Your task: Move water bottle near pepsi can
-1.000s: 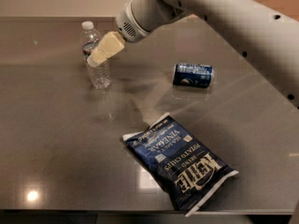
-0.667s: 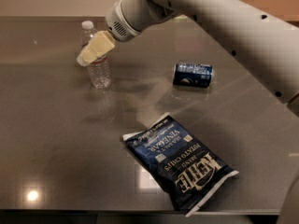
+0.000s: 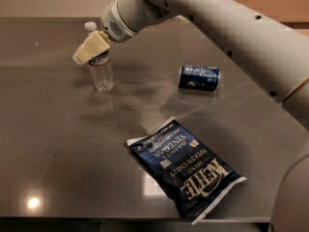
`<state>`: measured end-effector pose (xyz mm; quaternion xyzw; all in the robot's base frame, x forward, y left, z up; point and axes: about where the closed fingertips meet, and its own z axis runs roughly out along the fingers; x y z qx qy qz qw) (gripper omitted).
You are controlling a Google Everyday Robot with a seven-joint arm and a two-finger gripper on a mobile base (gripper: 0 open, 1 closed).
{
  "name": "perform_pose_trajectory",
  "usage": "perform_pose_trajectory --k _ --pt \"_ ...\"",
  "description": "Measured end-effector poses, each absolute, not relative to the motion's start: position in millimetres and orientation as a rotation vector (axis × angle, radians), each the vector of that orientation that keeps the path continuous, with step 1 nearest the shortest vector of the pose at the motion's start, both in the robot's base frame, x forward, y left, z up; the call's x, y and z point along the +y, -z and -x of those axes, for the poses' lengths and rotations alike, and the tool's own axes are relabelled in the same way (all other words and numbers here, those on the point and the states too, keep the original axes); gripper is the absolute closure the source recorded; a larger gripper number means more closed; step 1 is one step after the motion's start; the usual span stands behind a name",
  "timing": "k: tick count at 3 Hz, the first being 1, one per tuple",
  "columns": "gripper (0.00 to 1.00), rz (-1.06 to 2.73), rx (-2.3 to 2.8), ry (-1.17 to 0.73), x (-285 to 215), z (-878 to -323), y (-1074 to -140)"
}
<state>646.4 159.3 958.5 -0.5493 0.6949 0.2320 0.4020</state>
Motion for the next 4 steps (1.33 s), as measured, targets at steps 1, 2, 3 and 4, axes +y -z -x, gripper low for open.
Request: perform_pose_trajectory --k 1,2,3,4 --pt "0.41 1.390 1.760 -0.595 161.4 -648.2 -954.3" --pt "0.65 1.385 1.766 -0.606 157.5 -648.3 -955.3" --pt "0.88 1.365 1.791 -0.615 139.8 -639.0 -971.3" --pt "1.00 1.326 1.829 -0.609 104.7 -630.5 -986.1"
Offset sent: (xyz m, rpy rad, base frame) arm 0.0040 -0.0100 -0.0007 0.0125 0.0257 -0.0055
